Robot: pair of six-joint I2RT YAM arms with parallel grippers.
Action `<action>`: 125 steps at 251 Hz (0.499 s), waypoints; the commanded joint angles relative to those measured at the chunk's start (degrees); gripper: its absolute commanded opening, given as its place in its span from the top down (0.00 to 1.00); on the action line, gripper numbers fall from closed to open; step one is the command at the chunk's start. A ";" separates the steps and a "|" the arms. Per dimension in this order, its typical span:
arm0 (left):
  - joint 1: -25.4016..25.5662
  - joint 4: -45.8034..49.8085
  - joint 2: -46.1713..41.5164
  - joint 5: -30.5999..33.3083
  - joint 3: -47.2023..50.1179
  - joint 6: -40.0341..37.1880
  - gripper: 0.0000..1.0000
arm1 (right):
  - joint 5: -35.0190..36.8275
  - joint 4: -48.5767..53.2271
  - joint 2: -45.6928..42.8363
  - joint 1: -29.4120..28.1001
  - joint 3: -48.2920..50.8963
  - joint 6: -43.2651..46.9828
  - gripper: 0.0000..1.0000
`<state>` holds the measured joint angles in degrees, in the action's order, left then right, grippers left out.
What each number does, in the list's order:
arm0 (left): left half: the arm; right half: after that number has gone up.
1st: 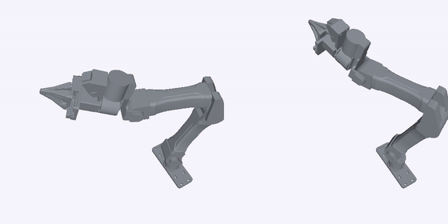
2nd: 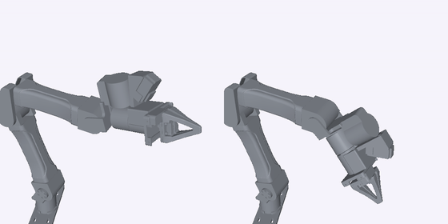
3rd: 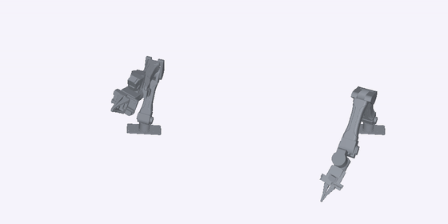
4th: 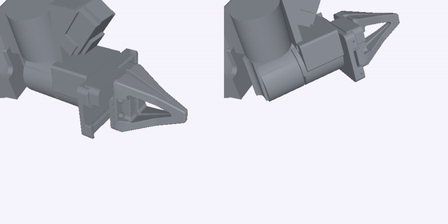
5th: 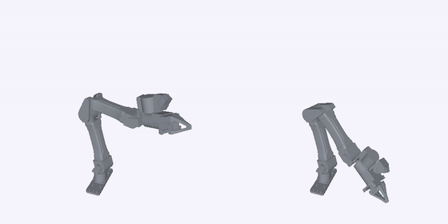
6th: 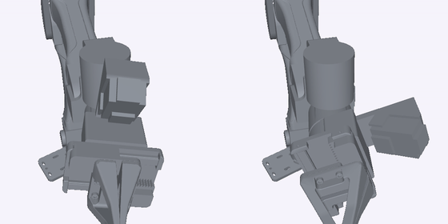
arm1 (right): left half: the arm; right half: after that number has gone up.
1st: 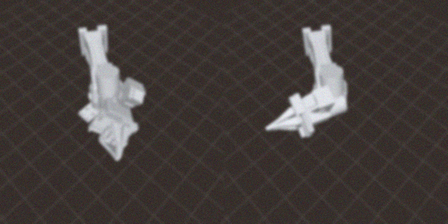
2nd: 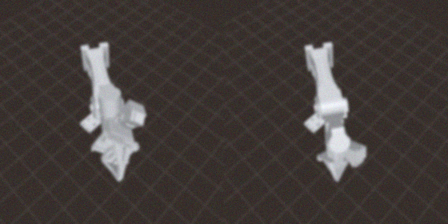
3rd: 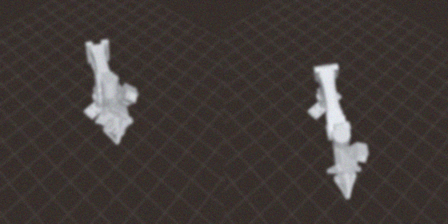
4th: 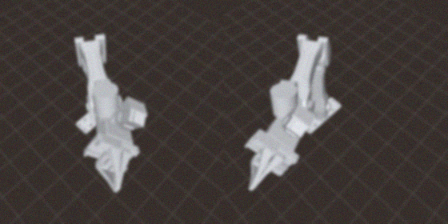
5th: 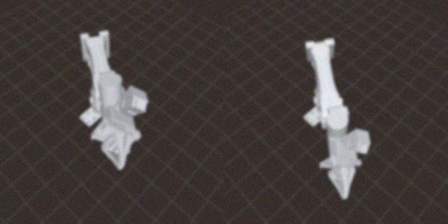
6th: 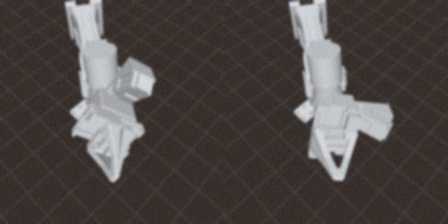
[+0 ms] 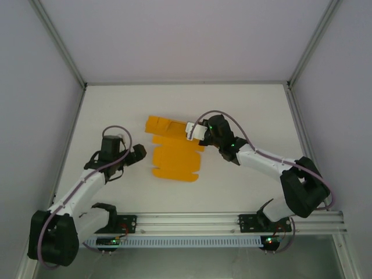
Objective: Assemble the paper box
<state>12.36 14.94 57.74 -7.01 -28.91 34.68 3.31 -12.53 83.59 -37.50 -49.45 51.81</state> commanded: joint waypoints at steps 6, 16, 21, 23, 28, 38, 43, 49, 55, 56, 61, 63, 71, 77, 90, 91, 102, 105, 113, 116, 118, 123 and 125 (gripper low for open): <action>-0.14 -9.62 3.61 -0.44 -0.45 -1.41 0.00 | -2.70 2.06 -1.19 -0.01 -2.02 -2.25 1.00; -0.04 -11.25 5.03 -0.77 -0.79 -1.61 0.01 | -2.82 2.26 -1.15 -0.03 -2.05 -2.46 1.00; -0.10 -12.06 5.66 -0.80 -0.88 -1.63 0.01 | -2.79 2.38 -1.15 0.09 -2.16 -2.46 1.00; -0.07 -12.42 5.82 -0.90 -0.97 -1.74 0.00 | -2.83 2.44 -1.15 0.00 -2.12 -2.56 1.00; -0.07 -13.23 6.41 -1.10 -0.97 -1.86 0.00 | -2.83 2.43 -1.15 0.04 -2.19 -2.56 1.00; -0.05 -14.91 7.47 -1.66 -1.00 -2.48 0.00 | -2.83 2.51 -1.24 -0.02 -2.25 -2.79 1.00; -0.04 -15.75 7.86 -1.94 -0.98 -2.66 0.00 | -2.95 2.52 -1.23 0.03 -2.29 -2.89 1.00; -0.03 -16.78 8.41 -2.40 -0.91 -2.85 0.00 | -3.04 2.53 -1.19 0.01 -2.30 -3.06 1.00; -0.06 -17.47 8.99 -2.84 -0.97 -3.14 0.00 | -3.08 2.47 -1.31 0.04 -2.35 -3.19 1.00; -0.06 -17.57 9.11 -2.93 -0.97 -3.18 0.00 | -3.06 2.45 -1.32 0.05 -2.29 -3.24 1.00; -0.01 -18.14 9.51 -3.37 -1.02 -3.42 0.00 | -3.20 2.49 -1.33 0.03 -2.31 -3.34 1.00; -0.02 -18.33 9.74 -3.59 -1.10 -3.57 0.00 | -3.28 2.53 -1.41 0.05 -2.25 -3.37 1.00; 0.03 -19.45 10.43 -4.72 -1.09 -4.26 0.00 | -3.58 2.70 -1.41 0.05 -2.33 -3.43 1.00; 0.12 -20.41 10.90 -5.63 -0.99 -4.72 0.00 | -3.60 2.67 -1.41 0.03 -2.35 -3.43 1.00; 0.45 -22.82 11.88 -7.32 -0.68 -5.35 0.00 | -2.99 2.18 -1.41 -0.03 -2.38 -3.46 1.00; 0.42 -22.97 11.97 -7.45 -0.65 -5.38 0.00 | -2.93 2.13 -1.41 -0.03 -2.35 -3.47 1.00; 0.51 -25.13 12.42 -9.54 -0.43 -6.08 0.01 | -2.64 2.13 -1.41 -0.11 -2.47 -3.56 1.00; 0.66 -25.66 12.54 -10.11 -0.26 -6.18 0.00 | -2.61 2.16 -1.38 -0.12 -2.56 -3.56 1.00; 0.90 -27.23 12.70 -11.44 -0.01 -6.28 0.01 | -2.74 2.31 -1.33 -0.12 -2.70 -3.55 1.00; 0.98 -27.90 12.75 -12.03 0.13 -6.33 0.00 | -2.77 2.27 -1.33 -0.12 -2.73 -3.59 1.00; 1.10 -28.31 12.69 -12.52 0.18 -6.39 0.00 | -2.78 2.30 -1.33 -0.12 -2.70 -3.57 1.00; 1.22 -29.24 12.64 -13.61 0.45 -6.66 0.00 | -2.78 2.32 -1.25 -0.09 -2.75 -3.64 1.00; 1.32 -29.57 12.64 -14.06 0.50 -6.73 0.00 | -2.78 2.27 -1.28 -0.11 -2.82 -3.62 1.00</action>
<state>12.58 -5.54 70.00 -13.41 -28.75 30.76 1.06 -10.79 83.59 -37.52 -50.00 49.89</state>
